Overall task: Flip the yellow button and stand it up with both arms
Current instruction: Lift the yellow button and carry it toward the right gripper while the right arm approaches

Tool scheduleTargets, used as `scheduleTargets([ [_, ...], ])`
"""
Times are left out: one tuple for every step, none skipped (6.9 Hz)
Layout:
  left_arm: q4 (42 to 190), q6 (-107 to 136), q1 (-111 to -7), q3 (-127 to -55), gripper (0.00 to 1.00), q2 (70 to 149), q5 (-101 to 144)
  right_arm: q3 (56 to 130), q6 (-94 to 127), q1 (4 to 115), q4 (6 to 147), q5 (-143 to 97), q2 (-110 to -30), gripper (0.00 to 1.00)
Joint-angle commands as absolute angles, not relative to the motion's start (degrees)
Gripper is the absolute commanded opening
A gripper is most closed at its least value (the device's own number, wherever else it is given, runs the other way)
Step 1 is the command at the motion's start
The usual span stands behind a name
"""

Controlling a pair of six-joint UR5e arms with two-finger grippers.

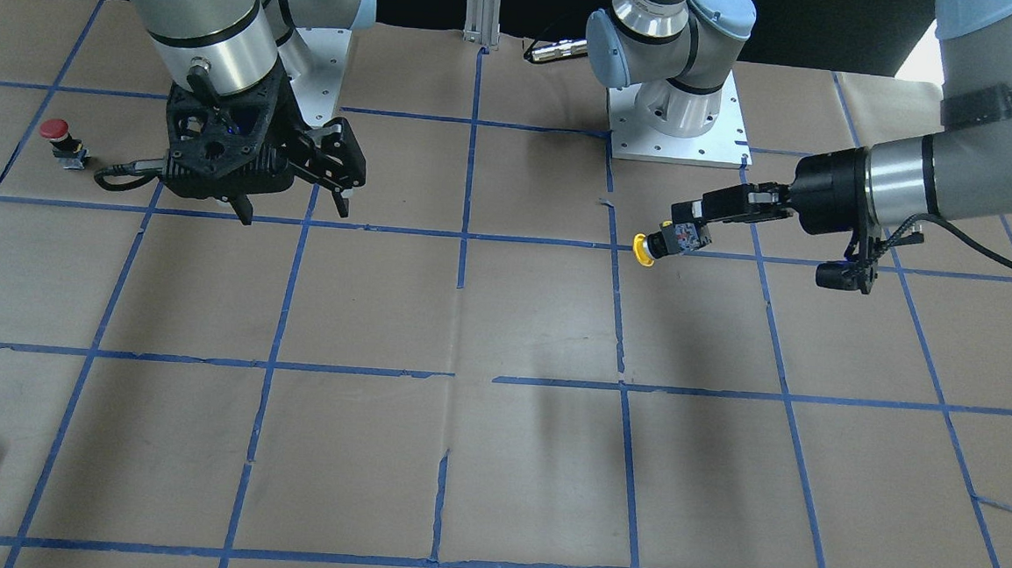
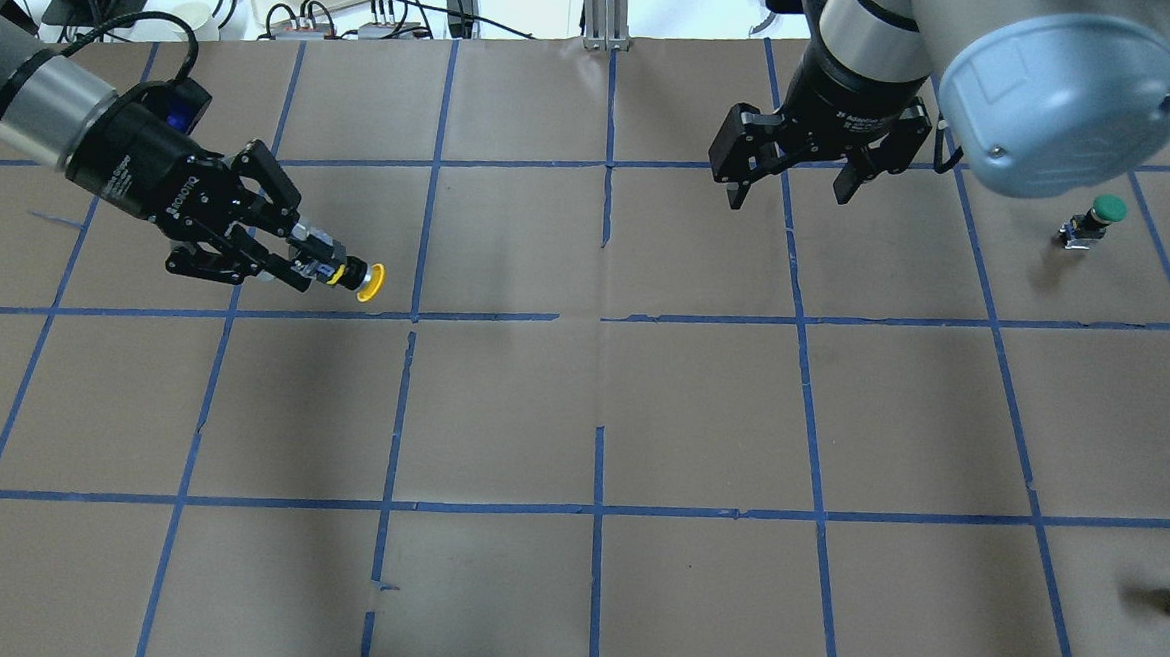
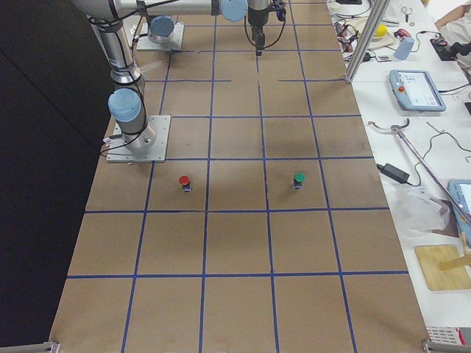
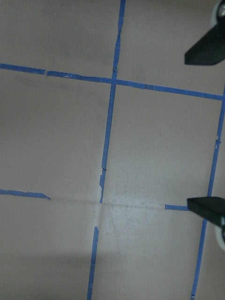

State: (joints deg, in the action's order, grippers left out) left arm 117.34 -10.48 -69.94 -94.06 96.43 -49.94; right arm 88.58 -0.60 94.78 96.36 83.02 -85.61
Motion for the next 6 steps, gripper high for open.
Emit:
scheduleTargets([
  [119.88, -5.13, -74.59, -94.48, 0.01, 96.50, -34.78, 88.07, -0.79, 86.09, 94.93, 75.46, -85.87, 1.00],
  [119.88, -1.27, -77.75, -94.74, 0.01, 96.33, -27.41, 87.89, -1.23, 81.69, 89.88, 70.02, -85.96, 1.00],
  [119.88, 0.51, -79.78, -95.09, 0.01, 96.50, -20.46, 87.02, -1.06, 79.04, 85.47, 65.87, -86.13, 1.00],
  [119.88, 0.53, -81.28, -96.32, 0.01, 96.42, -16.56, 86.92, -0.71, 76.32, 79.08, 59.74, -86.13, 0.99],
  [119.88, 0.53, -82.69, -97.81, 0.01, 96.50, -11.39, 87.36, -1.23, 72.72, 71.18, 52.54, -86.13, 0.99],
  [119.88, 0.53, -84.79, -99.39, 0.02, 96.42, -5.68, 87.45, -2.62, 72.08, 65.62, 49.25, -86.48, 1.00],
])
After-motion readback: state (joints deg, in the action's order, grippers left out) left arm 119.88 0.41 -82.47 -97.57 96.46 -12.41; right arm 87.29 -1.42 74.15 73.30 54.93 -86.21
